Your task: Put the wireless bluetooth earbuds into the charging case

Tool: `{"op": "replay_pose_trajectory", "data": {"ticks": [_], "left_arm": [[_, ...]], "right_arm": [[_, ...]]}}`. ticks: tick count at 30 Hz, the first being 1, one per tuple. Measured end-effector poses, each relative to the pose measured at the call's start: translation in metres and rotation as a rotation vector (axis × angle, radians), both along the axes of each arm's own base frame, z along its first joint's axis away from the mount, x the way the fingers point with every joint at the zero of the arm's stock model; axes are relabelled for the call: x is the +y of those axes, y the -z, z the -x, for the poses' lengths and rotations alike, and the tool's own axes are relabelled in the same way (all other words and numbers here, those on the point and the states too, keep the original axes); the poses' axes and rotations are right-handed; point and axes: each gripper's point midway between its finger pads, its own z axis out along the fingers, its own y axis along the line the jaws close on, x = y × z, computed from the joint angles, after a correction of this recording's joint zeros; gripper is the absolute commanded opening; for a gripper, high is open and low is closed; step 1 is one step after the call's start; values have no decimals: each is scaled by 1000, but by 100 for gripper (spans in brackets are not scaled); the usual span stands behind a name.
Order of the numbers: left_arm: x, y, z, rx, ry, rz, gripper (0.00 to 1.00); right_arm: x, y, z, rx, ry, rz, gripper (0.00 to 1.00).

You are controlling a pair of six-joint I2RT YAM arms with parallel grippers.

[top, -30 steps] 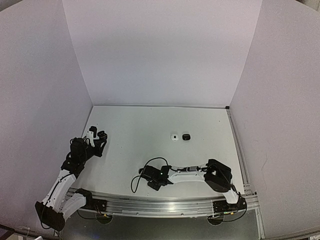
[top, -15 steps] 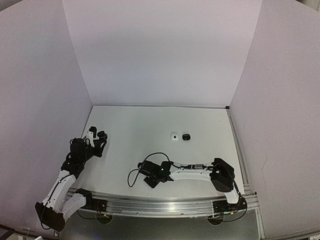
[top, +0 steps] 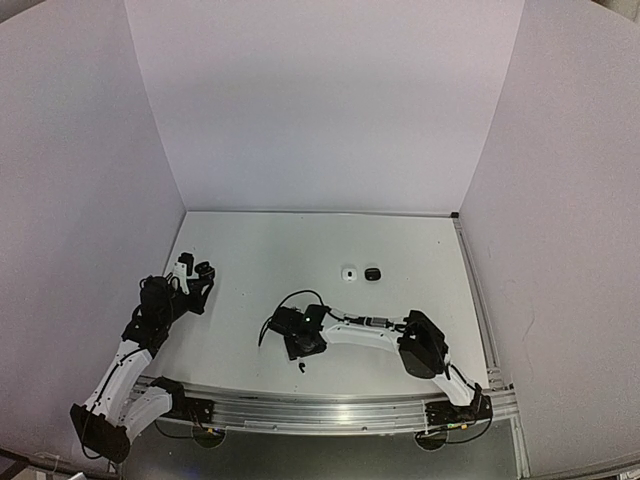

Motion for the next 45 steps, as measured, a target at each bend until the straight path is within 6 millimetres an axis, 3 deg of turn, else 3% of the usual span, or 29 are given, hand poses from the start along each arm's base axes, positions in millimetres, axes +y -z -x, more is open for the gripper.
{"op": "replay_pose_trajectory", "data": {"ticks": [7,14,33,37,45], "left_arm": [[0,0,0,1,0,0,0],[0,5,0,7,0,-1,0],[0,5,0,5,0,-1,0],[0,5,0,5,0,-1,0],[0,5,0,7,1,-1,0]], "right_arm": [[-17,18,14,58,17,109,38],[-15,23,22,115,16,110,42],[-3,30,44,177,-70,94,39],[-6,36,55,181,-87,115,35],[-10,37,57,176,-89,127,26]]}}
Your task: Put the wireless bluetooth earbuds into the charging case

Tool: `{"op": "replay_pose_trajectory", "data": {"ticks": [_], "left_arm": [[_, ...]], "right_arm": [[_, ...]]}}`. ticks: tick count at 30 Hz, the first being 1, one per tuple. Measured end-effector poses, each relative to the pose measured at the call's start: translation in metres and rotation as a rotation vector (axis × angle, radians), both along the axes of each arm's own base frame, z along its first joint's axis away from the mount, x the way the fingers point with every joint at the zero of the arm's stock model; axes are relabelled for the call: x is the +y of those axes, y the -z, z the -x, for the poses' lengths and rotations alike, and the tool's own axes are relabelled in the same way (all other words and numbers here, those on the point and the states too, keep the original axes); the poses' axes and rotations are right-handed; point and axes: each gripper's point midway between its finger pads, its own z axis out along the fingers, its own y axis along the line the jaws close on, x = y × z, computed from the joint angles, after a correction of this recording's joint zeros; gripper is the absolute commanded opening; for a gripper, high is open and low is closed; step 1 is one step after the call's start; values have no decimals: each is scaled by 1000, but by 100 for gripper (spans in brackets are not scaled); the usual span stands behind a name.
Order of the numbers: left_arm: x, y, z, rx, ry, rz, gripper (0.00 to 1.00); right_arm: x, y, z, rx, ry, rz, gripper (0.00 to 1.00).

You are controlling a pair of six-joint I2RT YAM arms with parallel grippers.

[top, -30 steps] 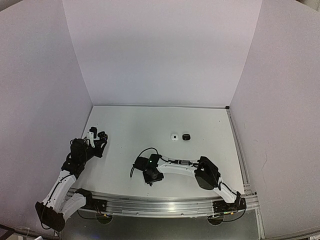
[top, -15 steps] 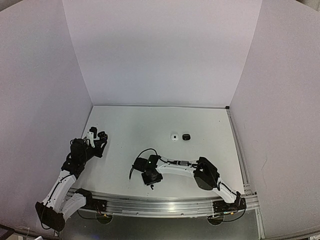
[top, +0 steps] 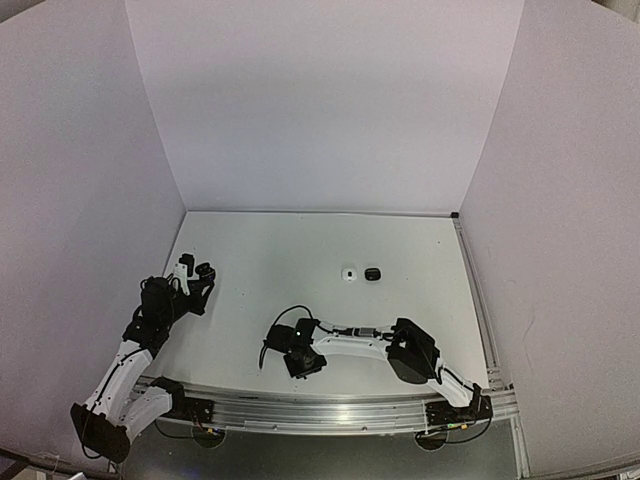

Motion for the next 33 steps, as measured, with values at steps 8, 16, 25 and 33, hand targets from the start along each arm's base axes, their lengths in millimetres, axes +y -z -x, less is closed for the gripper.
{"op": "replay_pose_trajectory", "data": {"ticks": [8,16,25,33], "left_arm": [[0,0,0,1,0,0,0],[-1,0,1,0,10,1,0],[-14,-10,10,-69,109,-5,0],[-32,-33,13,-246,199,46,0]], "right_arm": [[-1,0,-1,-8,-11,5,15],[1,-2,-6,-19,-20,-3,0],[44,-84,-67,-227,-16,-199,0],[89,-320,-108,-664,-48,-786,0]]}}
